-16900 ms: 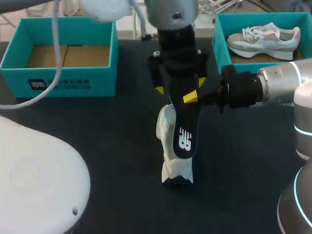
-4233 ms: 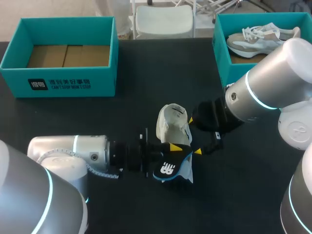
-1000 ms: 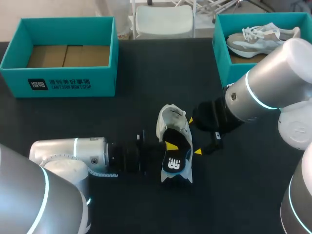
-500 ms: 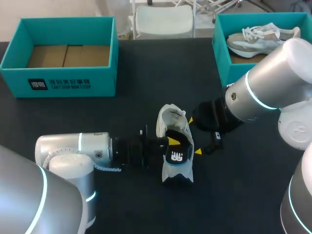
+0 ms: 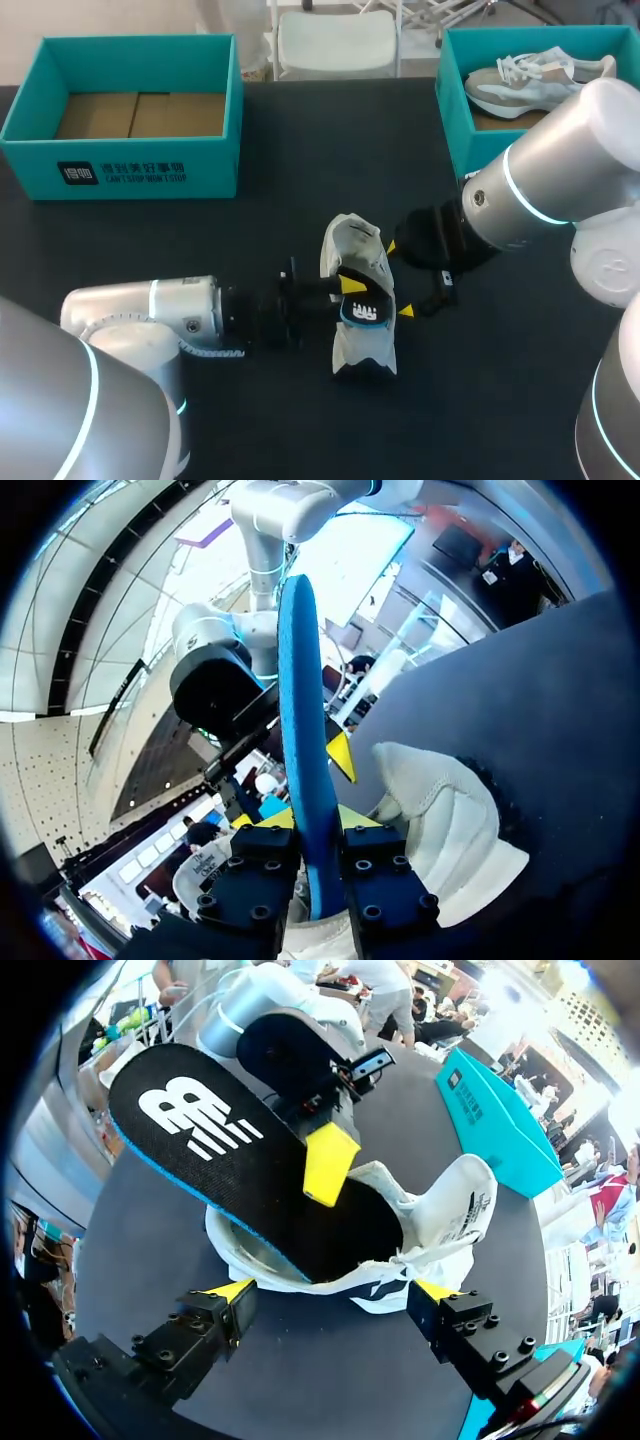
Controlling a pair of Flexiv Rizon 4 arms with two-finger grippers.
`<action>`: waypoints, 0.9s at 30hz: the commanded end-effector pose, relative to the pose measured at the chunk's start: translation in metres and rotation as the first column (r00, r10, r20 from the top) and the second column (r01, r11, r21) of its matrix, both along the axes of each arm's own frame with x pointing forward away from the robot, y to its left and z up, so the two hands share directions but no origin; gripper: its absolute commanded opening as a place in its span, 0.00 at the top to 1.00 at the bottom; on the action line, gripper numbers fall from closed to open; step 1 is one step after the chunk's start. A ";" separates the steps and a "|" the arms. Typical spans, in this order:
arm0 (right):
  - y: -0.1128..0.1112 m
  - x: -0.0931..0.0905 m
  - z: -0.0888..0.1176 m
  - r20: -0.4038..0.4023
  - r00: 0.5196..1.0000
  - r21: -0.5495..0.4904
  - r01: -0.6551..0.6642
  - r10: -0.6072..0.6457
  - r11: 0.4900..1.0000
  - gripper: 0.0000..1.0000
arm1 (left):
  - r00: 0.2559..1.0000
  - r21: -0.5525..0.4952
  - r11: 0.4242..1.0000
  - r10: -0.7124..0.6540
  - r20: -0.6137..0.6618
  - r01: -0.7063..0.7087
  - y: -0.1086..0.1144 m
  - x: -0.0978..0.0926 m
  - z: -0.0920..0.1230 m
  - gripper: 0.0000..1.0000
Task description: Take the shoe out of the shoebox, open the shoe tongue, remove and reinsert the insole, then place the shoe into the shoebox
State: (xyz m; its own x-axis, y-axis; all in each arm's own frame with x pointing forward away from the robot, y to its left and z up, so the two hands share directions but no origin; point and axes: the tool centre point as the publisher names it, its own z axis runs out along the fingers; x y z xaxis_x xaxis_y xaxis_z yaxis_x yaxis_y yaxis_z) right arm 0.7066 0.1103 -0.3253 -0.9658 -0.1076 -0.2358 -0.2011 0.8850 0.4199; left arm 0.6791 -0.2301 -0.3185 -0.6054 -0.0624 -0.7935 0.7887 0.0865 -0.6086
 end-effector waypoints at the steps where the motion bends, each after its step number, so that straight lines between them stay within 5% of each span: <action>1: 0.001 -0.001 -0.002 0.003 1.000 -0.001 0.002 -0.002 1.000 0.00 | 1.000 -0.016 1.000 0.009 0.003 -0.009 0.009 -0.011 0.004 0.79; 4: 0.001 -0.001 -0.002 0.003 1.000 -0.001 0.002 -0.002 1.000 0.00 | 1.000 -0.020 1.000 0.013 0.002 -0.012 0.011 -0.012 0.003 0.84; 6: 0.001 -0.001 -0.002 0.003 1.000 -0.001 0.002 -0.002 1.000 0.00 | 1.000 -0.007 1.000 0.011 -0.003 -0.011 0.009 -0.011 -0.003 1.00; 21: 0.001 -0.001 -0.002 0.003 1.000 -0.001 0.002 -0.002 1.000 0.00 | 0.999 0.070 0.997 0.026 0.024 -0.028 0.005 0.024 -0.035 1.00; 27: 0.001 -0.001 -0.002 0.003 1.000 -0.001 0.002 -0.002 1.000 0.00 | 0.999 0.072 0.997 0.039 0.010 -0.039 0.009 0.020 -0.036 1.00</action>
